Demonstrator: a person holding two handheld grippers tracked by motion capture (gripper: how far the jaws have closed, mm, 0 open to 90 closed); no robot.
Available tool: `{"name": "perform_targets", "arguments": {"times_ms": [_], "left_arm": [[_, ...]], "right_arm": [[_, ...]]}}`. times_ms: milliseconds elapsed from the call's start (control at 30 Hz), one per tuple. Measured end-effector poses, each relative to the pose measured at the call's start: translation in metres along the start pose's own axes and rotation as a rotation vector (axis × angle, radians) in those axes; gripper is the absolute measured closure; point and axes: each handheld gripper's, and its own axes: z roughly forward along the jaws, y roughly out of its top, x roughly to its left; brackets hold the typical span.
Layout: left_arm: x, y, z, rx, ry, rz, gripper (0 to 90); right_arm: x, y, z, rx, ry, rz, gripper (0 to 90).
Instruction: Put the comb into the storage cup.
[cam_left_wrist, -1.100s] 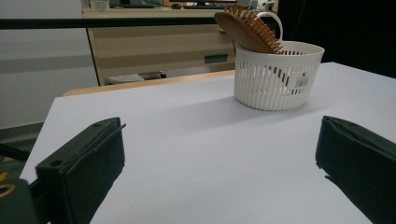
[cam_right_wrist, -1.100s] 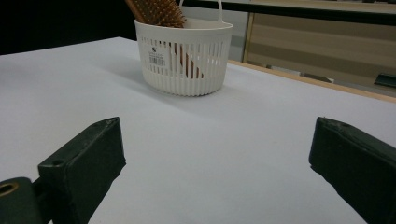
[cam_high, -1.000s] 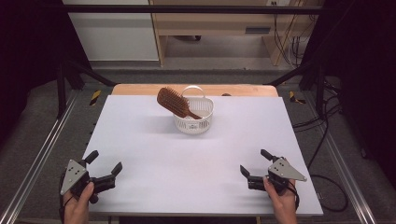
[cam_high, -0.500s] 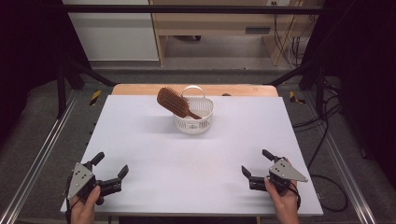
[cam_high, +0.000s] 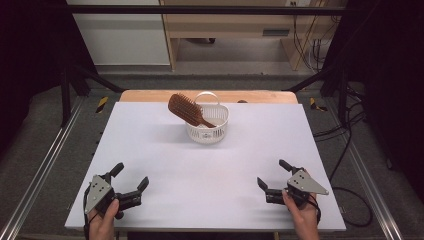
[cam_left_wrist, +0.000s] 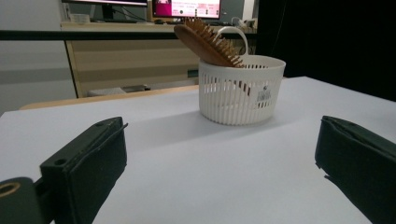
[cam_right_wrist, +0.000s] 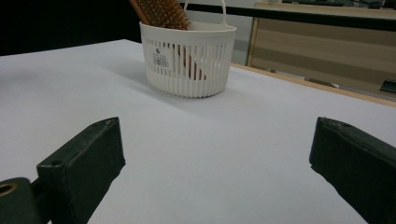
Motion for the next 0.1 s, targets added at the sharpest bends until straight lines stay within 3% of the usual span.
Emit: {"name": "perform_targets", "arguments": {"times_ms": [100], "left_arm": [[-0.003,0.0003,0.0019,0.01,-0.006,0.031,2.3]], "right_arm": [[0.0003,-0.0002,0.0014,0.003,-0.002,0.001,3.5]]}}
